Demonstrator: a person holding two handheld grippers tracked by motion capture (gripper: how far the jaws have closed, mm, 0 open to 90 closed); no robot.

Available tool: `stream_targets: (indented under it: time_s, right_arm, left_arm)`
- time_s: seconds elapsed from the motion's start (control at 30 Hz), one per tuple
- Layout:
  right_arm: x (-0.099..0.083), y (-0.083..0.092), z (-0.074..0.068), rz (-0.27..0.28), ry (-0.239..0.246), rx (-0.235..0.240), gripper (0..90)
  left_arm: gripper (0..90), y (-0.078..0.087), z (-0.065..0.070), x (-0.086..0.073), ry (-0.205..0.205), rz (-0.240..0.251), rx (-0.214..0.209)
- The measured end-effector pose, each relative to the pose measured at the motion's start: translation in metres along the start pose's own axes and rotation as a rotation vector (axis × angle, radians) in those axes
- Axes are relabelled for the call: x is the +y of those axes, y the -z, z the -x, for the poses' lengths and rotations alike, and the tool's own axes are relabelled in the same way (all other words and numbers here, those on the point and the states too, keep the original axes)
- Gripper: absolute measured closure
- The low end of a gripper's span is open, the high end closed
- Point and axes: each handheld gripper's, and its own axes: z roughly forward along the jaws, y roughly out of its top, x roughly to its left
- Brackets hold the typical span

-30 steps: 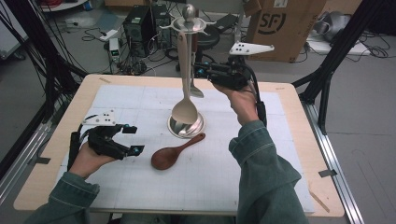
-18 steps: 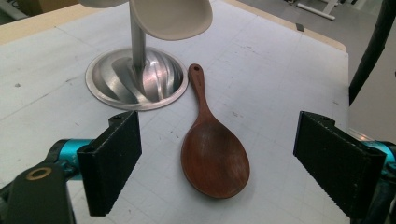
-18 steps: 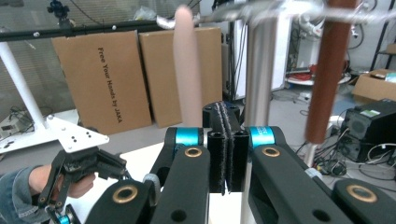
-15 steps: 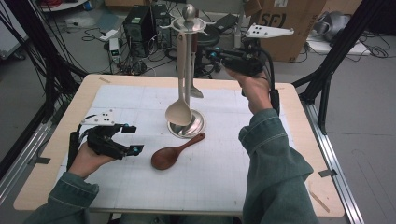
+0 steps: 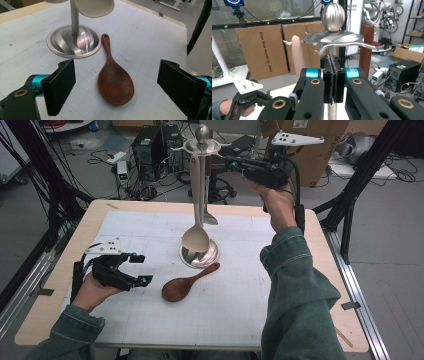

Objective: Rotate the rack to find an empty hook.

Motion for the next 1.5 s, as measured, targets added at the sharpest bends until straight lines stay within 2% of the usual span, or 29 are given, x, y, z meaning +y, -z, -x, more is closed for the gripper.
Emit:
stream_targets:
  time_s: [0.23, 0.63, 1.5]
  right_arm:
    - [0.006, -0.001, -0.005, 0.011, 0.020, 0.017, 89.3]
    - [0.006, -0.010, -0.016, -0.003, 0.042, 0.045, 89.4]
    - [0.008, -0.021, -0.027, -0.016, 0.060, 0.054, 89.3]
  left_arm:
    - [15.6, 0.000, 0.000, 0.000, 0.005, 0.007, -0.002]
    - [15.6, 0.001, 0.001, 0.001, 0.001, 0.005, 0.001]
    - [15.2, 0.001, 0.003, 0.001, -0.001, 0.003, 0.003]
